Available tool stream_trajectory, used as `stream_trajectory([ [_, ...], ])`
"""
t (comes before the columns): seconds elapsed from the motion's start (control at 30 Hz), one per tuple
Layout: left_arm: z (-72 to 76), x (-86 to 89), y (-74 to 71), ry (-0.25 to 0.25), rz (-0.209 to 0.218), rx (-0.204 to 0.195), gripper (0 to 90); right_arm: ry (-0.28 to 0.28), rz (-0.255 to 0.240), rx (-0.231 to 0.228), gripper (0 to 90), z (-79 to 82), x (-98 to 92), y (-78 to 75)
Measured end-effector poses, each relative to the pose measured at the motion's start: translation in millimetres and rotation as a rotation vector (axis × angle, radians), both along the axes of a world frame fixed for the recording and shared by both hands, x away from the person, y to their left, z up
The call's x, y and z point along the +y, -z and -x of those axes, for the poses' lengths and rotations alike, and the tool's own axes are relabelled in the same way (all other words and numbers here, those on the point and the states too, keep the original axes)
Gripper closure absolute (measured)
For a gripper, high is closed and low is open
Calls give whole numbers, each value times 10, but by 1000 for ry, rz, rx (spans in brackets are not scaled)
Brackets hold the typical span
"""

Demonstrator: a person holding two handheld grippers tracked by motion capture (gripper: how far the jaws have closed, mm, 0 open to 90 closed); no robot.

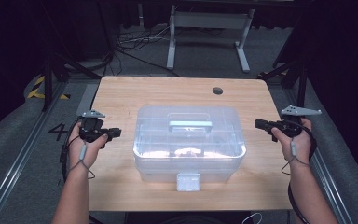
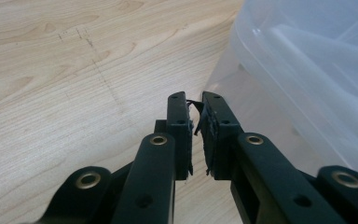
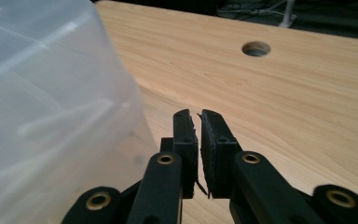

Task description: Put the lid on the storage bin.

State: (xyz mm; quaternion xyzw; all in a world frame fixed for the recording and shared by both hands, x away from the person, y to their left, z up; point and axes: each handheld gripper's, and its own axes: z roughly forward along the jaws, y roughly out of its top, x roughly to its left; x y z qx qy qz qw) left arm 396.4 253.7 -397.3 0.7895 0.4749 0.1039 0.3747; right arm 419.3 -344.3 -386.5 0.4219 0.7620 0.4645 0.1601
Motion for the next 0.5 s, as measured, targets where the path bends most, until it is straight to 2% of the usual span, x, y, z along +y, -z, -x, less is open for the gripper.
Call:
stream_trajectory([
  [0.07, -24, -15, 38, 5, -21, -6, 794, 17, 19, 4, 835, -50, -27, 71],
  [0.2, -62, -24, 133, 12, -24, -15, 776, 51, 45, 25, 809, -138, -72, 208],
  [0.37, -90, -33, 226, 27, -35, -23, 739, 60, 76, 46, 791, -208, -95, 332],
  [0.43, -103, -37, 272, 32, -52, -39, 714, 65, 85, 44, 787, -234, -111, 385],
  [0.5, -110, -40, 311, 35, -50, -47, 706, 67, 85, 55, 784, -248, -120, 423],
])
